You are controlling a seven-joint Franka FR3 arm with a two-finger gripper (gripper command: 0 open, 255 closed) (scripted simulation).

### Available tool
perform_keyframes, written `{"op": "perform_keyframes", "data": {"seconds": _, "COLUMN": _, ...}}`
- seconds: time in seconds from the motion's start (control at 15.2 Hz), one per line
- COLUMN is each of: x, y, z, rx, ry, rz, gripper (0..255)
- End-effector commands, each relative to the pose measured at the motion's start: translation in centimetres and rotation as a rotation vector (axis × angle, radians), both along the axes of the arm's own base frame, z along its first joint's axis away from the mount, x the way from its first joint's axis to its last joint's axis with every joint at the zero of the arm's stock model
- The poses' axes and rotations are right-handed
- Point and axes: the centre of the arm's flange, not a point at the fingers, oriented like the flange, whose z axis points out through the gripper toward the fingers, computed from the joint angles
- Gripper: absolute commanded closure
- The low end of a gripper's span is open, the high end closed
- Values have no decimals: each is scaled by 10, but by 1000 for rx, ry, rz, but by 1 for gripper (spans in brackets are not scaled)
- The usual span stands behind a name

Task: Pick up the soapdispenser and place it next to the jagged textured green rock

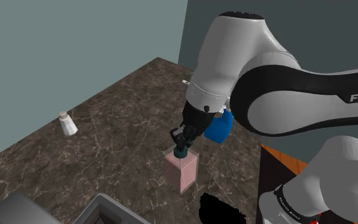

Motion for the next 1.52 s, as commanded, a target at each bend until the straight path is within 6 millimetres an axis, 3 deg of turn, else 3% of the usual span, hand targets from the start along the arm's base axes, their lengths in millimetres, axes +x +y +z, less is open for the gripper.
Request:
{"op": "perform_keyframes", "data": {"seconds": 0.0, "x": 0, "y": 0, "z": -11, "rx": 0, "ry": -1, "rz": 0, "gripper": 255}}
{"op": "perform_keyframes", "data": {"seconds": 0.26, "x": 0, "y": 0, "z": -34, "rx": 0, "ry": -1, "rz": 0, "gripper": 255}}
{"op": "perform_keyframes", "data": {"seconds": 0.79, "x": 0, "y": 0, "z": -34, "rx": 0, "ry": -1, "rz": 0, "gripper": 255}}
{"op": "perform_keyframes", "data": {"seconds": 0.86, "x": 0, "y": -2, "z": -35, "rx": 0, "ry": -1, "rz": 0, "gripper": 0}}
{"op": "perform_keyframes", "data": {"seconds": 1.19, "x": 0, "y": 0, "z": -34, "rx": 0, "ry": -1, "rz": 0, "gripper": 0}}
{"op": "perform_keyframes", "data": {"seconds": 1.45, "x": -2, "y": -5, "z": 15, "rx": 0, "ry": -1, "rz": 0, "gripper": 0}}
